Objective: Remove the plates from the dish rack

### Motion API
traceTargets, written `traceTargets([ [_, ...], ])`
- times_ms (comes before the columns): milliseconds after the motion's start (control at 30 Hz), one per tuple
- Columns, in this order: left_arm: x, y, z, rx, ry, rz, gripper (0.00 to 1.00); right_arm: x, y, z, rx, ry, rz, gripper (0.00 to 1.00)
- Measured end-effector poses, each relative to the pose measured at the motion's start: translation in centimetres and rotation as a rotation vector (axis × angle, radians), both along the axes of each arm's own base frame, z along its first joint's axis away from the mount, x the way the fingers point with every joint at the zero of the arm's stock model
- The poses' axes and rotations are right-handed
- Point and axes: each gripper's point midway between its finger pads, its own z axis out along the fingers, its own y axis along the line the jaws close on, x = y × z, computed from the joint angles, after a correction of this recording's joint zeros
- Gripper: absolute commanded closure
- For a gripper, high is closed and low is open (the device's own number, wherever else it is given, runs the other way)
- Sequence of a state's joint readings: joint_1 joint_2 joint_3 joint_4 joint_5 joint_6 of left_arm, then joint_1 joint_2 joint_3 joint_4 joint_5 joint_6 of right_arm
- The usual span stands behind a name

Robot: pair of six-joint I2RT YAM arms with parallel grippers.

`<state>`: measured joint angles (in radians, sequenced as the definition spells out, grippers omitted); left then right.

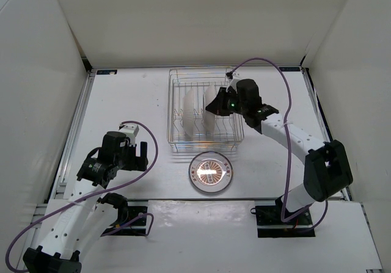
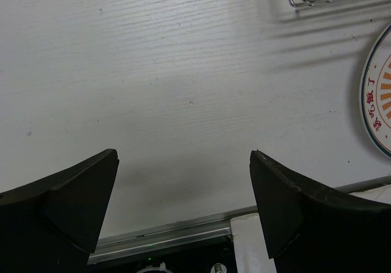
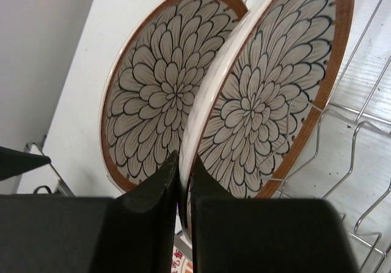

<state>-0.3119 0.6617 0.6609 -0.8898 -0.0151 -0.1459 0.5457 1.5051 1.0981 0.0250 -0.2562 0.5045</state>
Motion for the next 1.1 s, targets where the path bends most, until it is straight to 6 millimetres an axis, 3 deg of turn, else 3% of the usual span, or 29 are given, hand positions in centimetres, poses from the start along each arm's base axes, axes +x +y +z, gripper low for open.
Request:
traceTargets([
  [467,0.0,0.0,0.0,-0.001,-0.003,0.0,0.0,1.3,-1.4,1.1,0.116,-0.003,-0.06,1.0],
  [767,0.0,0.0,0.0,-0.001,-0.003,0.0,0.0,0.7,-3.1,4.6,0.206,-0.082,-0.119,1.0],
  [1100,0.0,0.0,0.0,0.0,0.0,-0.001,0.0,1.8,-3.0,7.6,0.228,-0.118,-0.102,1.0],
])
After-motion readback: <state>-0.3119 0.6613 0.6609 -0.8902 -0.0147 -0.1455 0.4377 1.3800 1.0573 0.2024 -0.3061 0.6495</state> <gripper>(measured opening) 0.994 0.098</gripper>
